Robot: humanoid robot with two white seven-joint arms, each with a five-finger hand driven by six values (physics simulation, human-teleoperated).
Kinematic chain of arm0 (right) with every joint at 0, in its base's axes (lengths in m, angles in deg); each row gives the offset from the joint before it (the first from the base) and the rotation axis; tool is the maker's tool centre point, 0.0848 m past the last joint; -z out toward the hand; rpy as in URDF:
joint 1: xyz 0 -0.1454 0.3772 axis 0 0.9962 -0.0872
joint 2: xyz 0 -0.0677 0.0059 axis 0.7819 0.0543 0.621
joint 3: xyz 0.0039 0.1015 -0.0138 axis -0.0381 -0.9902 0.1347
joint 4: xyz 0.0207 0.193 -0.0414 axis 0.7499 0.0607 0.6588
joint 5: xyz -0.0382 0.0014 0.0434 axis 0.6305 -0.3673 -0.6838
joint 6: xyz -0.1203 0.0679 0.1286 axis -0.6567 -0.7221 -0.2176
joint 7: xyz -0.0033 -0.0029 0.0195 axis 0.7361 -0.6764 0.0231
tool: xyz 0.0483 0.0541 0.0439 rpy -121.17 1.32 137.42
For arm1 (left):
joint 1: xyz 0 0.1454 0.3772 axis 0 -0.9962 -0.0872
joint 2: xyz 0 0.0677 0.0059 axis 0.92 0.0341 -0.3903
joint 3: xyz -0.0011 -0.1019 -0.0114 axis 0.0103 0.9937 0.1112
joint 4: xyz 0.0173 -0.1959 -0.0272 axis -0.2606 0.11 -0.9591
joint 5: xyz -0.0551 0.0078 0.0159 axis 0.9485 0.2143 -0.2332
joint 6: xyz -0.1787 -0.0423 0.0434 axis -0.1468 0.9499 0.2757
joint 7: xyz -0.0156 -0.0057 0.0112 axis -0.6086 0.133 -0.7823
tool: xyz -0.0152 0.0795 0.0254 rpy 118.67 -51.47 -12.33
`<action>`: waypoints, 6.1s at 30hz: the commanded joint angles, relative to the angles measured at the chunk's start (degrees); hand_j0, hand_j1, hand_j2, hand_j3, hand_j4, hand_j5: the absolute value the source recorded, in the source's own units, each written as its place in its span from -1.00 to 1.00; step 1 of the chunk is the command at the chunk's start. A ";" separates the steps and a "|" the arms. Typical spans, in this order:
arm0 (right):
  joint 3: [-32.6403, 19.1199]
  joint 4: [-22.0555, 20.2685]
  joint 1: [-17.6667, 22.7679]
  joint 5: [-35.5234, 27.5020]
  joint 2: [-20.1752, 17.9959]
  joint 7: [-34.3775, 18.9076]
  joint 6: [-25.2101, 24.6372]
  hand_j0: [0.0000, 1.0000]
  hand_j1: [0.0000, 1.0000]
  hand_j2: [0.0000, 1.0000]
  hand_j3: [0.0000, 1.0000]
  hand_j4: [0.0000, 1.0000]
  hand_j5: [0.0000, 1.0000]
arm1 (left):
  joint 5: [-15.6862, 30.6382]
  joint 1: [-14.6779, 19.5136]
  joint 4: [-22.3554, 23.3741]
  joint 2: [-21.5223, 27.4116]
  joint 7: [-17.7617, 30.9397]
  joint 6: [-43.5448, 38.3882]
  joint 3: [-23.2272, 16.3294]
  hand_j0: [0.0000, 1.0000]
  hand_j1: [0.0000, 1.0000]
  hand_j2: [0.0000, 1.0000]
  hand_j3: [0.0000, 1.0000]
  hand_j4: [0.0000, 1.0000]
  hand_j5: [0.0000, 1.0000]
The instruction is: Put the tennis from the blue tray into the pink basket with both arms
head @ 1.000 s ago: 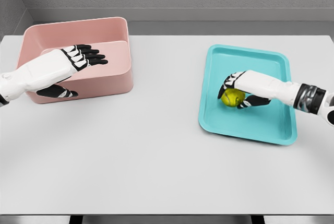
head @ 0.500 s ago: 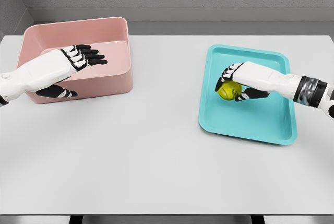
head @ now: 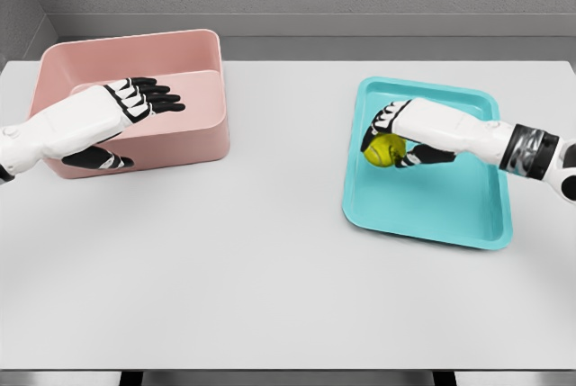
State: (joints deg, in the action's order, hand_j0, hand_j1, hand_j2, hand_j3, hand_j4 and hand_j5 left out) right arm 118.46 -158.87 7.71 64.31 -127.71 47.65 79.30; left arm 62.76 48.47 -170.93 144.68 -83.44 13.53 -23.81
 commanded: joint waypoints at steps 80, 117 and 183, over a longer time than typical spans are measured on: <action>3.66 -4.07 0.62 1.07 13.26 -6.22 -0.13 0.68 0.68 0.68 0.68 0.68 0.68 | 0.39 0.18 -0.97 -0.02 -0.12 -0.02 -0.05 1.00 1.00 1.00 1.00 1.00 1.00; -18.67 -12.69 12.66 -0.87 -8.44 -0.24 -0.13 1.00 1.00 1.00 1.00 1.00 1.00 | 0.91 17.31 1.40 -11.19 1.20 -0.02 -22.82 1.00 1.00 1.00 1.00 1.00 1.00; -18.75 -12.07 15.47 -1.13 -8.09 -0.68 -0.13 1.00 1.00 1.00 1.00 1.00 1.00 | 11.55 24.26 21.70 -26.48 13.76 -0.02 -33.89 1.00 1.00 1.00 1.00 1.00 1.00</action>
State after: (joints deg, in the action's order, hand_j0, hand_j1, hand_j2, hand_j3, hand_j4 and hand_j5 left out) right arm 99.72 -171.02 23.10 63.58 -135.75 46.94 79.30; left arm 73.74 72.73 -149.32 118.13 -69.69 13.59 -57.75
